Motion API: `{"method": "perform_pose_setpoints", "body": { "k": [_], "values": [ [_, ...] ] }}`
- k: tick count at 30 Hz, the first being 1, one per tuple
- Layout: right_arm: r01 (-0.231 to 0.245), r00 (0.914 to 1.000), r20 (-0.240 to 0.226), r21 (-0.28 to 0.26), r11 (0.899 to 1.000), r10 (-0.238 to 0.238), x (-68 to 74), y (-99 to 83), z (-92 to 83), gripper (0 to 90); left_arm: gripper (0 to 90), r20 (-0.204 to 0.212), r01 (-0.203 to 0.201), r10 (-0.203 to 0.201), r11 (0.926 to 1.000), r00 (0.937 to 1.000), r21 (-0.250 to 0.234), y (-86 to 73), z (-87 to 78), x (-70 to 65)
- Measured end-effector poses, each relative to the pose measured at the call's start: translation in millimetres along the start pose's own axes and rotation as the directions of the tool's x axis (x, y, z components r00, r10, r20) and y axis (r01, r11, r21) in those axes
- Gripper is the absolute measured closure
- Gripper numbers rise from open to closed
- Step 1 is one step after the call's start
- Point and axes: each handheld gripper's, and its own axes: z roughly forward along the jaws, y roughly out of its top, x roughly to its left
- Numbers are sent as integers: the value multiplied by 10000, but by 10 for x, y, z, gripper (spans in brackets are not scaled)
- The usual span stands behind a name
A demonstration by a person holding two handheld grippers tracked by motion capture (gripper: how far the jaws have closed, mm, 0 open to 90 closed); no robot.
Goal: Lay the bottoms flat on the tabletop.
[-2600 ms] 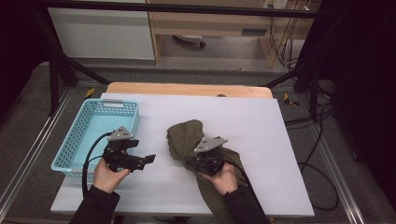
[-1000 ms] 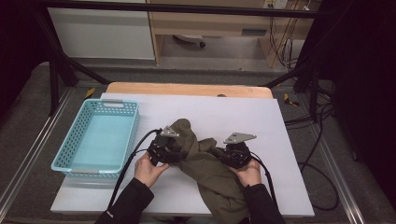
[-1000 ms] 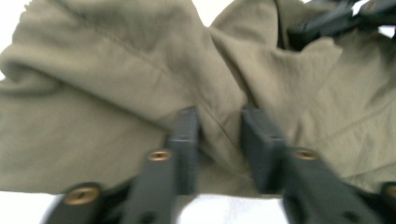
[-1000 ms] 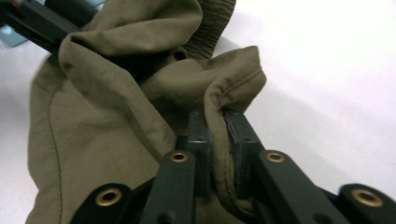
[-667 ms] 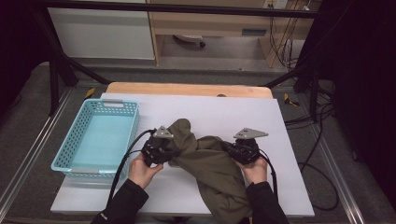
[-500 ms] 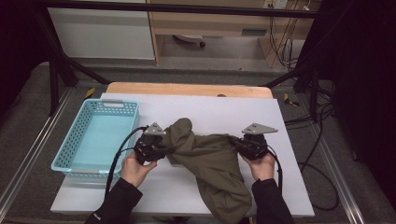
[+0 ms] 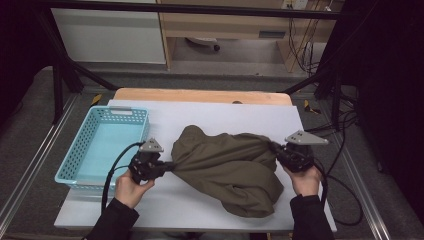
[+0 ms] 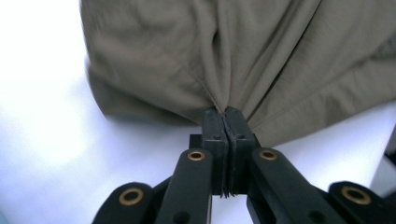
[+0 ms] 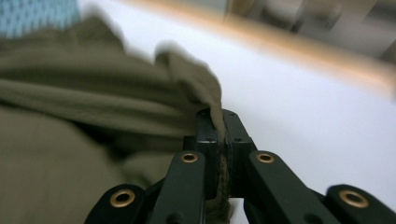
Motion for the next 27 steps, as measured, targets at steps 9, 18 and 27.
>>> {"method": "perform_pose_setpoints", "body": {
  "k": [9, 18, 27],
  "values": [
    [-704, 9928, -848, 1630, 9841, 850, 33, -578, 253, 639, 873, -130, -5, 8, 9996, 9999, 297, -123, 88, -48],
    [-496, 9911, -1263, -488, 9976, 431, 25, -284, 232, 243, 874, -423, 186, -168, 9989, 9990, 435, -180, 156, 21],
    [-672, 9799, -1837, 662, 9955, 784, 51, -223, 579, 516, 860, -471, 163, -148, 9994, 9988, 317, -189, 151, 25]
  ]
}}
